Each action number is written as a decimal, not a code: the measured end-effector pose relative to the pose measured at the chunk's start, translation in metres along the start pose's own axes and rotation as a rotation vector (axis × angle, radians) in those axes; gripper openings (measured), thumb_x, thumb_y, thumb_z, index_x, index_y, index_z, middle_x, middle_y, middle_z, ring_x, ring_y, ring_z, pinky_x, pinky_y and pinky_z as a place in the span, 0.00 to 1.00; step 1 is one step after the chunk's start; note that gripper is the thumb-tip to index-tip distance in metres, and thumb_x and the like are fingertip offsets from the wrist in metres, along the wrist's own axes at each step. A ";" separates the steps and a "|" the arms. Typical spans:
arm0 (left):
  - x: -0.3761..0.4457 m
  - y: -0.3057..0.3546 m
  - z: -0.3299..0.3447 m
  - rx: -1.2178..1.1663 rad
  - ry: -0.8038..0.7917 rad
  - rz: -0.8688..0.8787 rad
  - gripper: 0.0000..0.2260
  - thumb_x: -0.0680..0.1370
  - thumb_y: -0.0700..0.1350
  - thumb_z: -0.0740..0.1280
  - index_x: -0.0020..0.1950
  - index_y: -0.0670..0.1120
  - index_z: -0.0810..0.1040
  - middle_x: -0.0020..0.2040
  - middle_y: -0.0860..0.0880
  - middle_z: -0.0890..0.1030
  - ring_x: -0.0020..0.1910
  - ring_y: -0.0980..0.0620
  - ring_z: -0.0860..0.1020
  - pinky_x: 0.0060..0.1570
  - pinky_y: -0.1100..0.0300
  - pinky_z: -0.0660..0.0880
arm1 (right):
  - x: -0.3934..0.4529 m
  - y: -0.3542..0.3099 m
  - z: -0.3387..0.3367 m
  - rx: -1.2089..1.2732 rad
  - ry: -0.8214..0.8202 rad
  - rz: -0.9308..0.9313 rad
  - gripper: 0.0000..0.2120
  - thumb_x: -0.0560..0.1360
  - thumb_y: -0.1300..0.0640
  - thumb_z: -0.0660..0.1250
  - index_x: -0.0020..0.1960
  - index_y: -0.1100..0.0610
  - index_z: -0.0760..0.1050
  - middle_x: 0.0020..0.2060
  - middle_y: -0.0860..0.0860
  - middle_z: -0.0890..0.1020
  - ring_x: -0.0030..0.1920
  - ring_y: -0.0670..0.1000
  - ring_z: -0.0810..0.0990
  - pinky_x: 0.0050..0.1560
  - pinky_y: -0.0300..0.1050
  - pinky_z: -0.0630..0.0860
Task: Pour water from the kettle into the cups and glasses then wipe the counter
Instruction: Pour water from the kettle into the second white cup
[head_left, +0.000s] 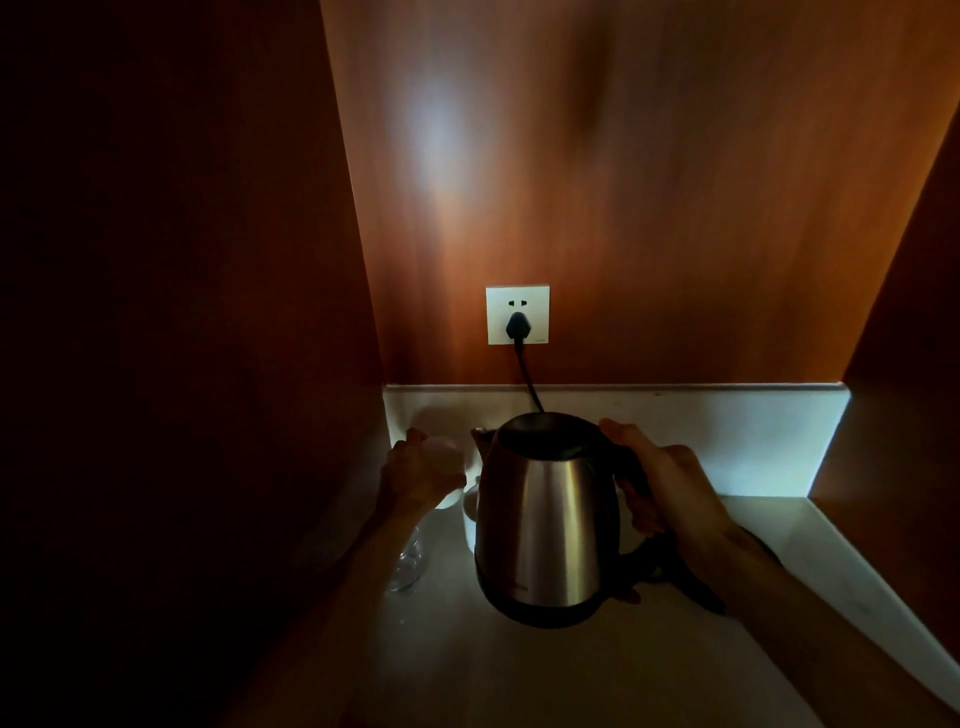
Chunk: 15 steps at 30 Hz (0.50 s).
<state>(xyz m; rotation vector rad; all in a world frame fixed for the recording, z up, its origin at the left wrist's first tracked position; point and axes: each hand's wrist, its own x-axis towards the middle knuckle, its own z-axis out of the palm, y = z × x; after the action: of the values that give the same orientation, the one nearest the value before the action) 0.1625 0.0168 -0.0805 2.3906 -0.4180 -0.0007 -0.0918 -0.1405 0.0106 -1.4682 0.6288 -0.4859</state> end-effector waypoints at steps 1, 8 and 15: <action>0.002 -0.002 0.002 0.005 -0.012 -0.010 0.41 0.57 0.59 0.82 0.64 0.48 0.71 0.58 0.46 0.79 0.57 0.44 0.80 0.46 0.56 0.77 | 0.000 0.000 0.001 -0.004 -0.006 -0.003 0.26 0.77 0.42 0.70 0.30 0.55 0.66 0.23 0.51 0.63 0.21 0.50 0.59 0.26 0.43 0.56; 0.008 -0.017 0.018 0.001 -0.087 -0.038 0.44 0.59 0.58 0.83 0.68 0.44 0.68 0.61 0.41 0.78 0.58 0.41 0.79 0.53 0.47 0.81 | -0.006 0.005 -0.003 -0.017 -0.029 -0.014 0.24 0.77 0.42 0.69 0.34 0.58 0.67 0.25 0.53 0.62 0.21 0.49 0.59 0.25 0.42 0.57; 0.004 -0.023 0.022 0.005 -0.097 -0.066 0.42 0.63 0.54 0.81 0.71 0.44 0.66 0.64 0.41 0.75 0.62 0.40 0.76 0.58 0.46 0.78 | -0.015 0.010 -0.009 -0.024 -0.043 -0.013 0.26 0.75 0.40 0.69 0.31 0.58 0.66 0.24 0.53 0.61 0.22 0.51 0.58 0.27 0.43 0.57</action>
<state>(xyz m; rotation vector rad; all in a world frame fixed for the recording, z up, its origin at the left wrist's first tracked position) 0.1711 0.0178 -0.1118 2.4154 -0.3850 -0.1462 -0.1103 -0.1369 0.0025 -1.5025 0.5932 -0.4577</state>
